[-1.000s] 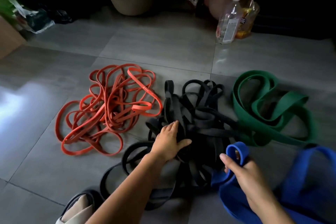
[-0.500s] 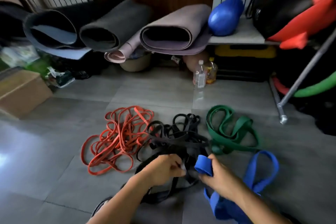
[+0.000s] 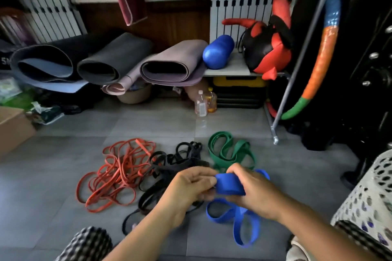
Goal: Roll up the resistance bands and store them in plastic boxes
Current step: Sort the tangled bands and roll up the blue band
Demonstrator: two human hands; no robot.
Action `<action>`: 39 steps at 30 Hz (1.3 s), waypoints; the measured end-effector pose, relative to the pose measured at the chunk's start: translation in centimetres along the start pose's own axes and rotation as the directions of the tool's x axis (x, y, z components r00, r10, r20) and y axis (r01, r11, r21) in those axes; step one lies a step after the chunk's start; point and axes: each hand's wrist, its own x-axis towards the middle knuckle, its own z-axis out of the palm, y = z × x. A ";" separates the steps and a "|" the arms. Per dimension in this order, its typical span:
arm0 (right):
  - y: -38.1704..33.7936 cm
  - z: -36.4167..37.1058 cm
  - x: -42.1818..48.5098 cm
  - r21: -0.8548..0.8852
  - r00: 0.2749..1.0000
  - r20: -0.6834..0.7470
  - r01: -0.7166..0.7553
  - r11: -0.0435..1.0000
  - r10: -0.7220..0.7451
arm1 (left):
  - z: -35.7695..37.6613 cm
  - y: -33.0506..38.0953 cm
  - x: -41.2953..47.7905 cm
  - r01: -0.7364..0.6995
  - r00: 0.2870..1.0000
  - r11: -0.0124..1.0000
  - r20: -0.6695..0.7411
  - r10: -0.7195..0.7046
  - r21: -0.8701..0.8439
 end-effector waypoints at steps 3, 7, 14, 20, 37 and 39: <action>0.4 1.4 0.0 0.016 0.999 0.000 0.036 0.999 -0.036 | 0.0 -0.8 0.8 0.034 0.999 0.999 -0.024 -0.033 0.023; 0.7 2.1 0.5 0.248 1.000 0.000 -0.003 0.969 0.003 | -0.4 -0.8 1.6 0.108 0.992 0.981 -0.052 -0.118 -0.162; 1.7 1.4 2.4 0.458 0.977 -0.212 0.093 0.884 0.007 | -1.3 0.6 3.5 0.104 0.993 0.890 0.004 -0.114 -0.444; 1.6 2.4 3.9 0.447 0.974 -0.225 0.140 0.883 -0.040 | -1.6 0.2 4.2 0.085 0.994 0.859 -0.015 -0.107 -0.504; 1.6 0.5 4.4 0.459 0.984 -0.177 0.089 0.884 -0.007 | -2.7 1.5 3.5 -0.165 0.983 0.941 -0.024 0.180 0.294; 1.6 0.2 4.4 0.502 0.988 -0.153 0.090 0.860 -0.014 | -2.6 1.8 3.4 -0.104 0.995 0.951 0.030 0.099 0.291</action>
